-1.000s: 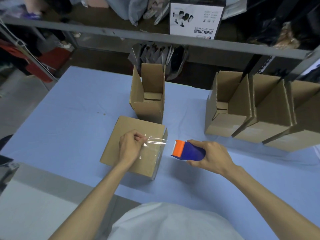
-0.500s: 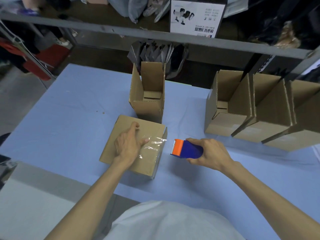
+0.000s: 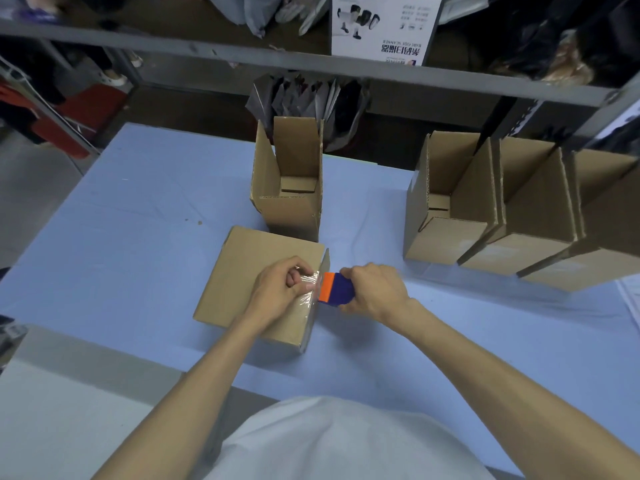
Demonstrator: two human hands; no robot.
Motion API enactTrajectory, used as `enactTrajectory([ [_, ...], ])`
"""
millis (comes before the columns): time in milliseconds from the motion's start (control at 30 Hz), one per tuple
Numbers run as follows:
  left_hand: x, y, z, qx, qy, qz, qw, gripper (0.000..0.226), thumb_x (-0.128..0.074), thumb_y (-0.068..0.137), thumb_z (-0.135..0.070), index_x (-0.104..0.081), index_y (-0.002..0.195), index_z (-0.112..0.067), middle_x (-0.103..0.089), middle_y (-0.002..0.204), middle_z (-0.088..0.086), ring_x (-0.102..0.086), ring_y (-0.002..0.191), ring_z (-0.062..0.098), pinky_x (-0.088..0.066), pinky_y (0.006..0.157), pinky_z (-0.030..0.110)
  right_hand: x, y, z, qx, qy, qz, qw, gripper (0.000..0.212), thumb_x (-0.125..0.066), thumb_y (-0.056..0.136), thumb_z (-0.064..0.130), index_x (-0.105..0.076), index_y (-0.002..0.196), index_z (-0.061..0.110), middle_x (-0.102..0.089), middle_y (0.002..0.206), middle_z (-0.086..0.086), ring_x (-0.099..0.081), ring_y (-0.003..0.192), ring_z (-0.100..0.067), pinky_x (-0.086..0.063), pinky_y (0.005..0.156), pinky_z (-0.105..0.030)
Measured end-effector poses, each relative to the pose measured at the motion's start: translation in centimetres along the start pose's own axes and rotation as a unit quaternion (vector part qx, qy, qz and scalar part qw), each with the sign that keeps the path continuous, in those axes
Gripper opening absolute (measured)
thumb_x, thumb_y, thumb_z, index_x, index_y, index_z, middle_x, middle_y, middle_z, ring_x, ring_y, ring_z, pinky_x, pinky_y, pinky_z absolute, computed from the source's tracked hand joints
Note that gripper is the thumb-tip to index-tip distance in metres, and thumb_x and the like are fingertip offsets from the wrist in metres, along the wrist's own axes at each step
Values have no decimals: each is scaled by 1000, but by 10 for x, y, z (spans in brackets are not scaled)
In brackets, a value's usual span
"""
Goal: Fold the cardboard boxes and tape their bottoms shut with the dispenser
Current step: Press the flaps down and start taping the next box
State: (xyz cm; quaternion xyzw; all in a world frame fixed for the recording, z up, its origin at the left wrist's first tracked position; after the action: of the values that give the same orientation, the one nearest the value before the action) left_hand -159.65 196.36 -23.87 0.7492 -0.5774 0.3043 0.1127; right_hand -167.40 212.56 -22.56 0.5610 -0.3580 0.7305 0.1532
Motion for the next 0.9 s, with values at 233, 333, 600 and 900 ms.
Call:
enactTrajectory([
  [233, -9, -6, -20, -138, 268, 51, 952, 18, -54, 94, -24, -62, 108, -31, -47, 90, -5, -46, 86, 14, -38, 61, 30, 8, -7, -28, -55, -19, -48, 997, 48, -68, 75, 40, -51, 115, 21, -62, 93, -7, -61, 82, -29, -34, 57, -29],
  [333, -18, -7, -24, -167, 382, 92, 904, 25, -44, 94, -22, -58, 114, -30, -40, 99, 0, -42, 94, 22, -30, 61, 30, -5, -18, -39, -81, 26, -49, 995, 67, -63, 84, 44, -33, 140, 24, -55, 107, -11, -56, 95, -31, -38, 64, -33],
  [600, -26, 0, -27, -115, 357, 90, 923, 36, -47, 93, -42, -54, 128, -37, -43, 97, -2, -49, 92, 21, -37, 66, 29, -54, -40, -32, -114, 77, -34, 990, 92, -50, 89, -3, 16, 150, 13, -31, 133, -20, -40, 113, -31, -40, 89, -34],
  [900, -20, 53, -34, -51, 368, 55, 927, 57, -58, 85, -40, -47, 134, -13, -50, 128, 9, -43, 120, 30, -31, 102, 36, -72, -45, -24, -119, 98, -55, 986, 85, -41, 92, -5, 18, 148, 17, -32, 129, -18, -40, 105, -29, -40, 87, -33],
])
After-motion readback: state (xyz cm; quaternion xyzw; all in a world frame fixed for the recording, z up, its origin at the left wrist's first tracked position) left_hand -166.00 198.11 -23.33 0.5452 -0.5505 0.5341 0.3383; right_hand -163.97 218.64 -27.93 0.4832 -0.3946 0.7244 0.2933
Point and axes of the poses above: each hand's wrist, its own y-axis towards the middle knuckle, its own x-axis out of the back of the hand, z = x × y, the point moved 5 cm from there along y, towards the middle knuckle
